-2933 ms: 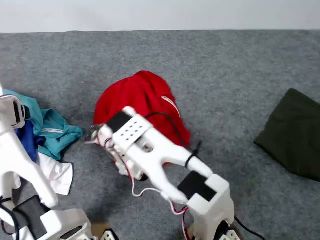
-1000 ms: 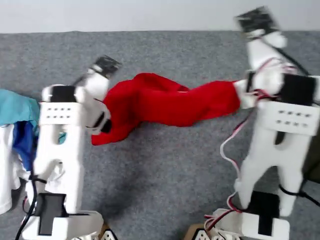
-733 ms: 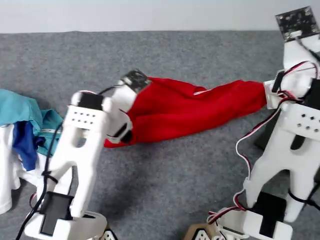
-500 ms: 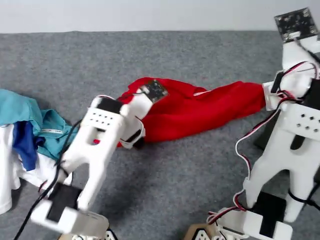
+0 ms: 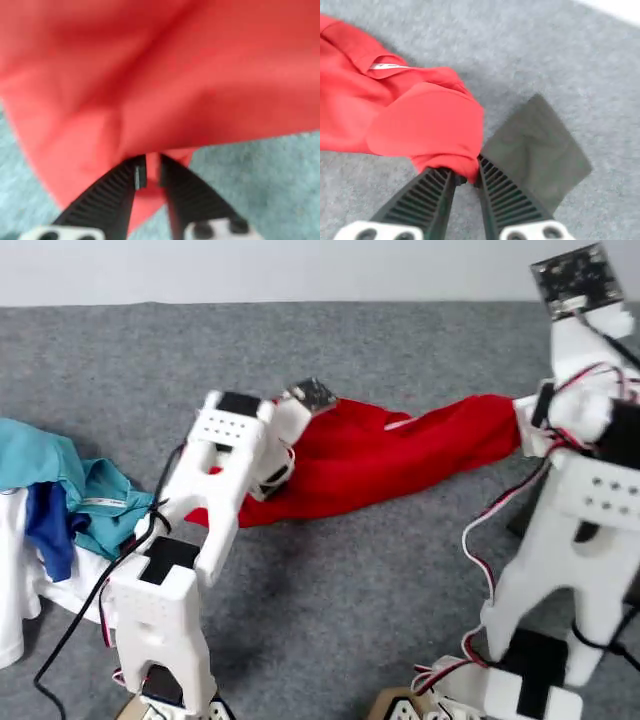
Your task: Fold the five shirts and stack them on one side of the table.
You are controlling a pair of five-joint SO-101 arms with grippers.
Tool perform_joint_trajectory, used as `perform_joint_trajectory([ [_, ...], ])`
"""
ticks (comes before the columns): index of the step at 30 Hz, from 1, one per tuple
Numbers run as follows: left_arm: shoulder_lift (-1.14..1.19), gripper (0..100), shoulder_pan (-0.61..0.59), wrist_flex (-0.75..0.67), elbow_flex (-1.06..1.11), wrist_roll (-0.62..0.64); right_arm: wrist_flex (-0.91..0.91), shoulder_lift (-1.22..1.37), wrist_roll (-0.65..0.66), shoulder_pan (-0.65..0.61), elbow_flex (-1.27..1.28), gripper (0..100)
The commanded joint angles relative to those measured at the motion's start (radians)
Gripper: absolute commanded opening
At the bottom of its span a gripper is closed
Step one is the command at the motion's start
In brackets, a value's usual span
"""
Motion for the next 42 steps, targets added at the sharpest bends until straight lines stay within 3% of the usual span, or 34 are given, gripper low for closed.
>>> perform_joint_trajectory([
  [1,-0.121,1,-0.026,0.143,-0.173,-0.012,-0.005,-0.074,0.006,0.021,-0.091,0.9],
  [6,-0.322,1,-0.074,0.206,-0.314,-0.012,-0.007,-0.119,0.006,0.058,-0.180,0.9],
  [11,-0.462,1,-0.086,0.207,-0.249,-0.011,0.004,-0.168,0.005,0.084,-0.201,0.9],
  [15,-0.491,1,-0.015,0.207,-0.079,-0.011,-0.030,-0.209,0.011,0.025,-0.204,0.9],
  [20,-0.486,1,0.178,0.198,0.125,-0.012,-0.058,-0.217,0.011,-0.077,-0.199,0.9],
  [24,-0.486,1,0.319,0.077,0.265,-0.011,-0.058,-0.163,0.011,-0.081,-0.199,0.9],
  [27,-0.486,8,0.359,-0.061,0.375,-0.005,-0.056,-0.130,0.011,-0.074,-0.199,0.9],
  [33,-0.439,22,0.364,-0.258,0.522,0.091,-0.054,-0.096,0.006,-0.074,-0.199,0.9],
  [37,-0.299,23,0.361,-0.279,0.506,0.095,-0.056,-0.097,0.006,-0.077,-0.199,0.9],
  [42,-0.161,20,0.324,-0.328,0.417,0.239,-0.048,-0.104,0.005,-0.079,-0.203,0.9],
])
